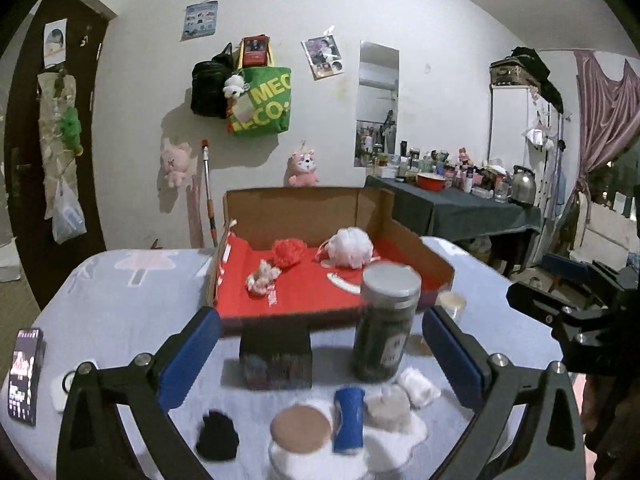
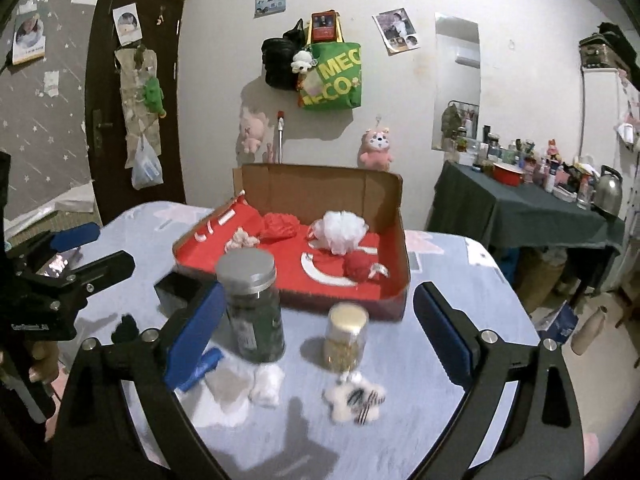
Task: Organize soft objects
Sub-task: 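Withdraw both tools from the box toward the table, then grasp the black fuzzy pom-pom with the left tool while the right tool grasps the white cotton pad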
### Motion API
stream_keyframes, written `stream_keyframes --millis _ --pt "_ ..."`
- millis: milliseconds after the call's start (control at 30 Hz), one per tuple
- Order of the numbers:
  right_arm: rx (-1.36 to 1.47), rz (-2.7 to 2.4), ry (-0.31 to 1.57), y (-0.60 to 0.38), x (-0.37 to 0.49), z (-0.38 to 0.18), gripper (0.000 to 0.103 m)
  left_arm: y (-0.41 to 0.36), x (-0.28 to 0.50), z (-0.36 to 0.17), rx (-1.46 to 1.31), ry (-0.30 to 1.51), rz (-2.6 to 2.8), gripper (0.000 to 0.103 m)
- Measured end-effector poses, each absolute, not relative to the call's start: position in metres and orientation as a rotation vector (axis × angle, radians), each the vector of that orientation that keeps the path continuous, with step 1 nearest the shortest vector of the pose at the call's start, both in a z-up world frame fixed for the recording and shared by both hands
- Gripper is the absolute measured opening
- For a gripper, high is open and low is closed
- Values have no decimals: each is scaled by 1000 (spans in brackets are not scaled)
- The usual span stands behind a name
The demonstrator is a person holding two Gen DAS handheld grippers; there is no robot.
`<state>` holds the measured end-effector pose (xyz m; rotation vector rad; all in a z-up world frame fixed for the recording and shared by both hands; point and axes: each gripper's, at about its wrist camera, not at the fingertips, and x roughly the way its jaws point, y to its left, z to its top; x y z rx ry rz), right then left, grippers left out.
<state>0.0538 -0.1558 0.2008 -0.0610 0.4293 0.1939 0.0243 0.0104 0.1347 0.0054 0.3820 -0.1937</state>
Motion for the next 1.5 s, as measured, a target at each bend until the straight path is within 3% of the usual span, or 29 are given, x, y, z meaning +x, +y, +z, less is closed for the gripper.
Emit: stream_keyframes --millis 533,1367,1500 --pt "31 170 567 -154 47 111 96 16 23 55 -12 518 -144 103" --pt "45 266 688 -131 92 75 96 89 40 36 -30 599 11 100" --pt "45 280 690 -129 95 73 90 94 48 26 -42 643 14 83"
